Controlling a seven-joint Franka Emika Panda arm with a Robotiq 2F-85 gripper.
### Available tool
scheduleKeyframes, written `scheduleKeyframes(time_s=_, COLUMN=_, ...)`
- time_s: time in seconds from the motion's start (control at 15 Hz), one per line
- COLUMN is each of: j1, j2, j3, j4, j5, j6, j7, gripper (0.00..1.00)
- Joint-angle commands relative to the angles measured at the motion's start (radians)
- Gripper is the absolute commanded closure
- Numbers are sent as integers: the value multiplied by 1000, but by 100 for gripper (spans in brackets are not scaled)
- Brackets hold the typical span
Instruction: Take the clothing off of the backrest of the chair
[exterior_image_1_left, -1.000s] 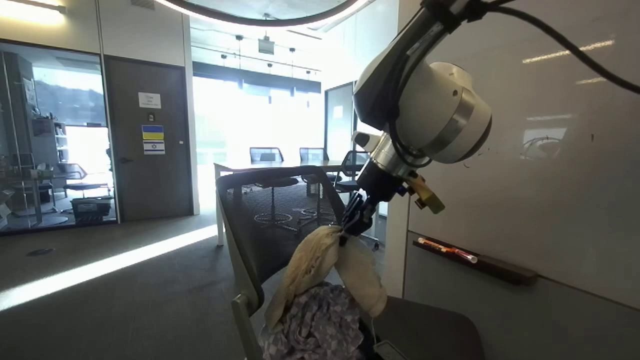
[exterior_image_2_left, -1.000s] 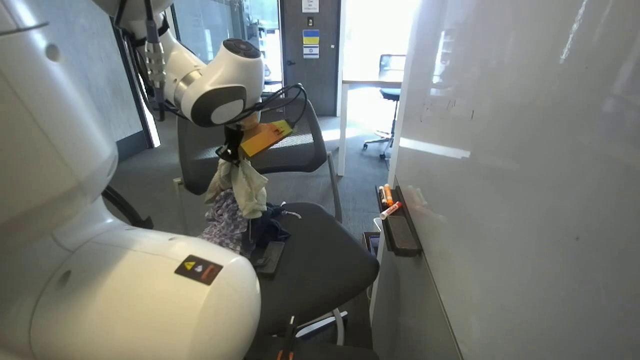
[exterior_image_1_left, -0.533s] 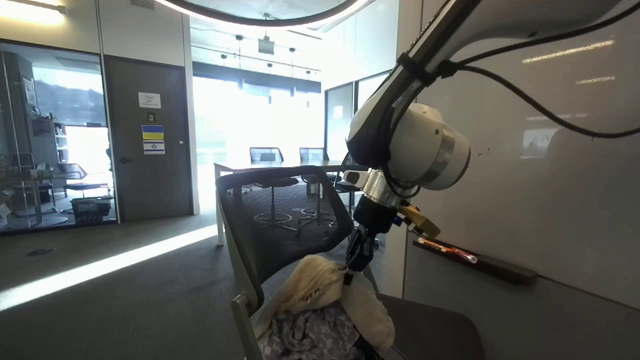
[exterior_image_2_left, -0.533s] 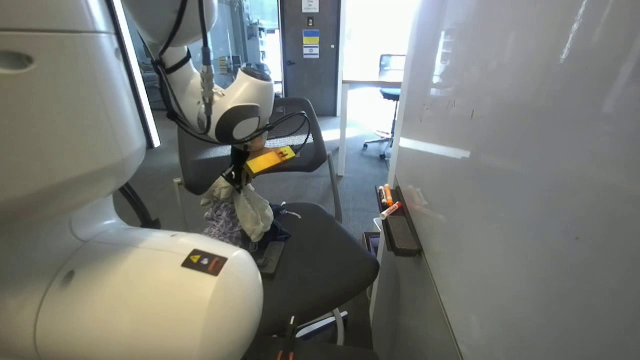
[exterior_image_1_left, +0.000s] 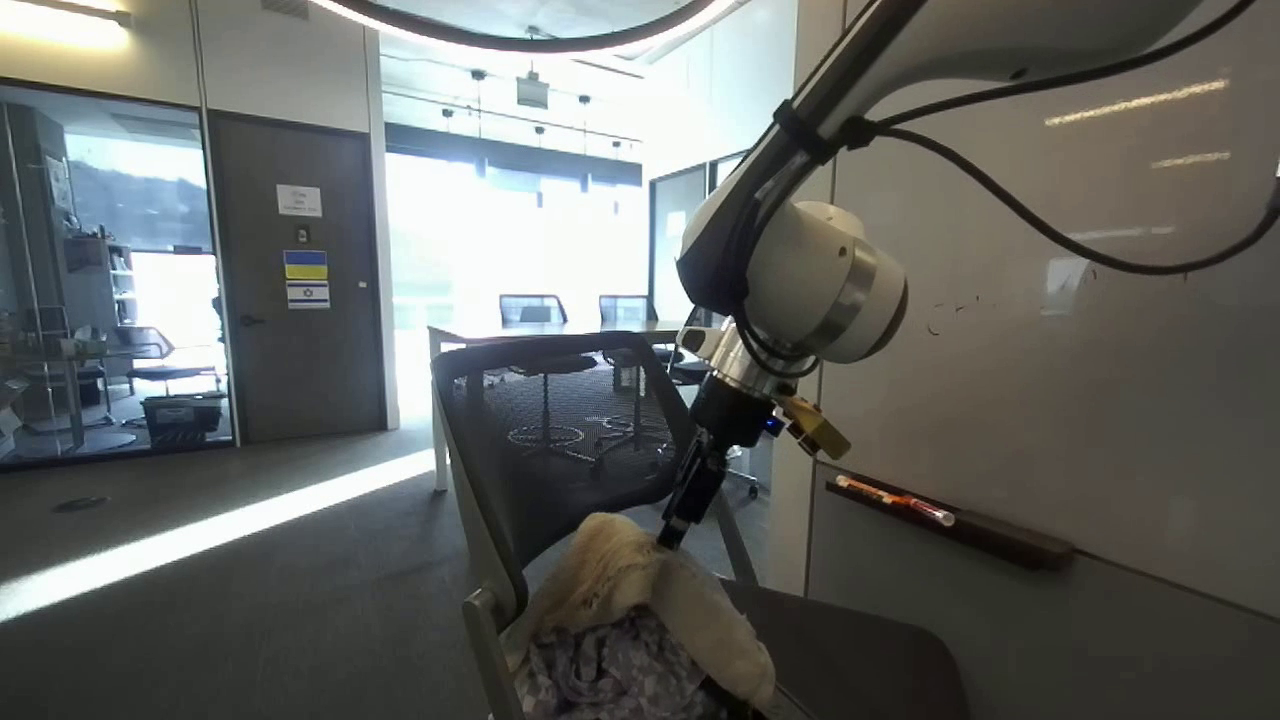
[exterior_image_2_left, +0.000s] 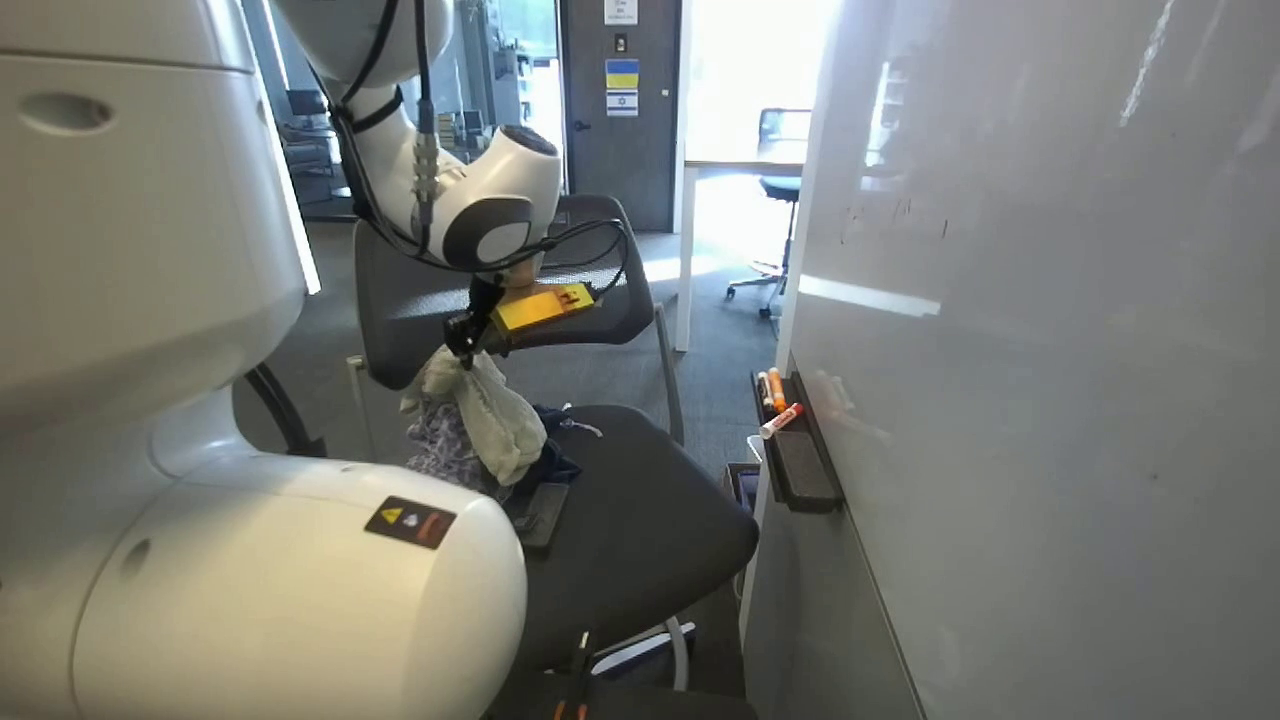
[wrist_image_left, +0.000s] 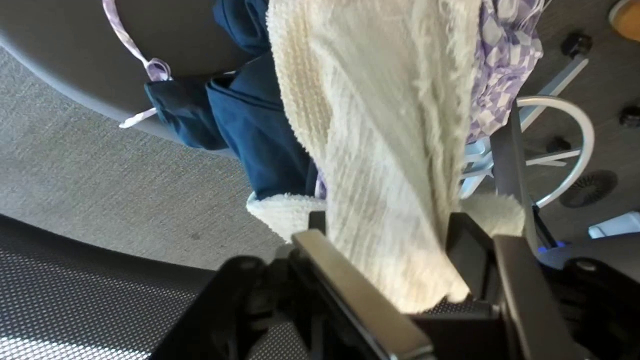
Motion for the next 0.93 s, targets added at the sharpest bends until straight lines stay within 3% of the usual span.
scheduleKeyframes(time_s=0.0, j1=11, j2=-24, j3=-26, j4=25, j5=18, j6=17, j7=62, gripper=4)
scheduleKeyframes(time_s=0.33, j1=15, j2=-83, j3=-54, j4=31, j5=-195, j6=57, j7=270, gripper=0)
scheduleKeyframes(time_s=0.6, j1=27, j2=-169, j3=-49, j4=100, j5=-384, j6=-55, j7=577, gripper=0)
scheduleKeyframes(time_s=0.73, j1=39, j2=-192, j3=-31, j4=153, j5=-531, j6=-92, j7=722, gripper=0)
scheduleKeyframes(time_s=0.8, j1=-20, j2=-199, j3=31, j4=190, j5=-575, j6=-142, j7=799, gripper=0)
scheduleKeyframes(time_s=0.87, j1=-2, j2=-200, j3=41, j4=237, j5=-631, j6=-203, j7=884, gripper=0)
